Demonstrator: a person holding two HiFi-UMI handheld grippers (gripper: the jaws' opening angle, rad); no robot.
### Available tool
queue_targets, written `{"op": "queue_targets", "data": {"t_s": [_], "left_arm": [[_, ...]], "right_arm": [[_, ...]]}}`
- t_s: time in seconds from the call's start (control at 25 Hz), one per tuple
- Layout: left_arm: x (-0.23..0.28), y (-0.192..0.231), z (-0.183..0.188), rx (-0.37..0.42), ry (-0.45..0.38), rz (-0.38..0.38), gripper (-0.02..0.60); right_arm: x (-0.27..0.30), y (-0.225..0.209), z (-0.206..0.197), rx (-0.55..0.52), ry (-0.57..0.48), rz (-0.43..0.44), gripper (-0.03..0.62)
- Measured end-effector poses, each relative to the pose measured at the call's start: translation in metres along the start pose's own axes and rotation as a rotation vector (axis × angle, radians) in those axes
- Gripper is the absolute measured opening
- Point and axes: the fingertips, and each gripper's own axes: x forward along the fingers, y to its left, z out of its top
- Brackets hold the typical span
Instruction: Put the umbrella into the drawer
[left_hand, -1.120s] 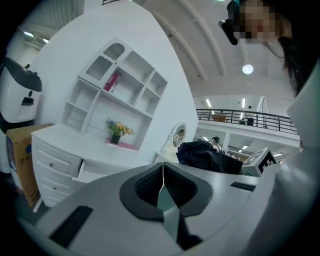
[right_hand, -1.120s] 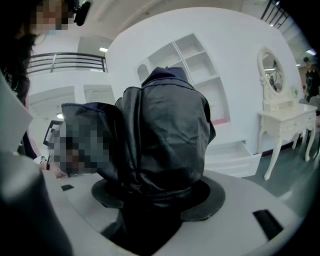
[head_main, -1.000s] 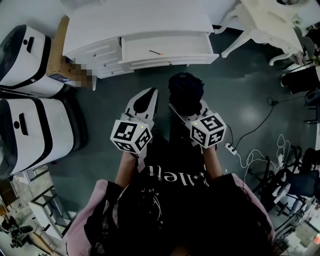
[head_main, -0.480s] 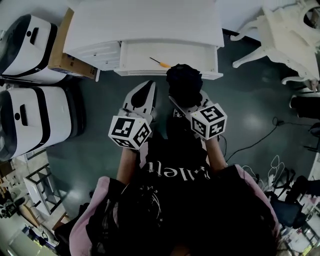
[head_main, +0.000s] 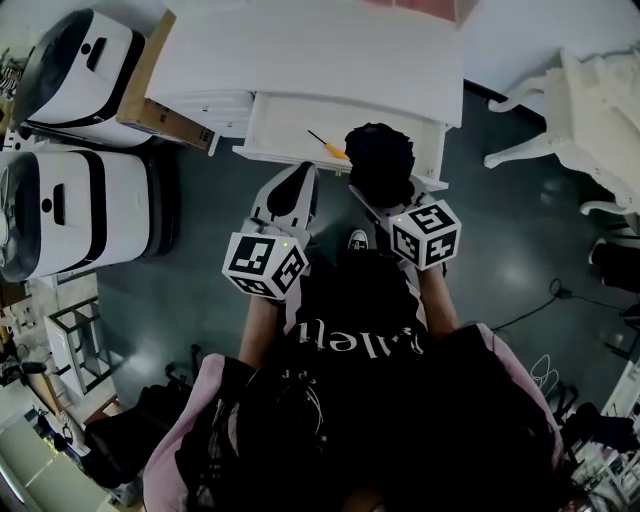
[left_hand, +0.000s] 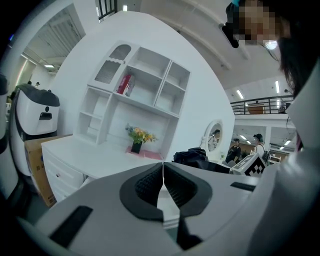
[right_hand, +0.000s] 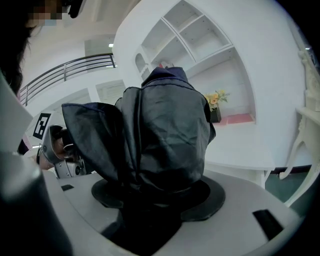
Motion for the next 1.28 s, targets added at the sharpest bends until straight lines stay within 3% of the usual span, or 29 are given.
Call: {"op": "queue_targets", "data": {"t_s": [0.36, 0.64, 0.84, 1.04, 1.28], "left_arm": [[0.014, 0.013, 0.001, 0.004, 0.009, 0.049, 0.017], [0.042, 0.041, 0.01, 0.049, 0.023, -0.025, 0.017], [0.075, 0.08, 0.01, 0.031, 0.05, -0.044, 0.017], [0.101, 0.115, 0.024, 0.041, 0.052, -0.053, 0.017], [0.114, 0.156, 0.027, 0.009, 0.066, -0.035, 0.017]], "right_arm": [[0.015, -0.021, 0.005, 0.006, 0.024, 0.02, 0.293], [0.055, -0.039, 0.011, 0.002, 0.066, -0.027, 0.293], [0.093, -0.059, 0.022, -0.024, 0.102, -0.07, 0.293], [0.131, -0.088, 0.023, -0.13, 0.206, -0.111, 0.293], [0.182, -0.106, -0.003, -0.191, 0.374, -0.069, 0.293]]}}
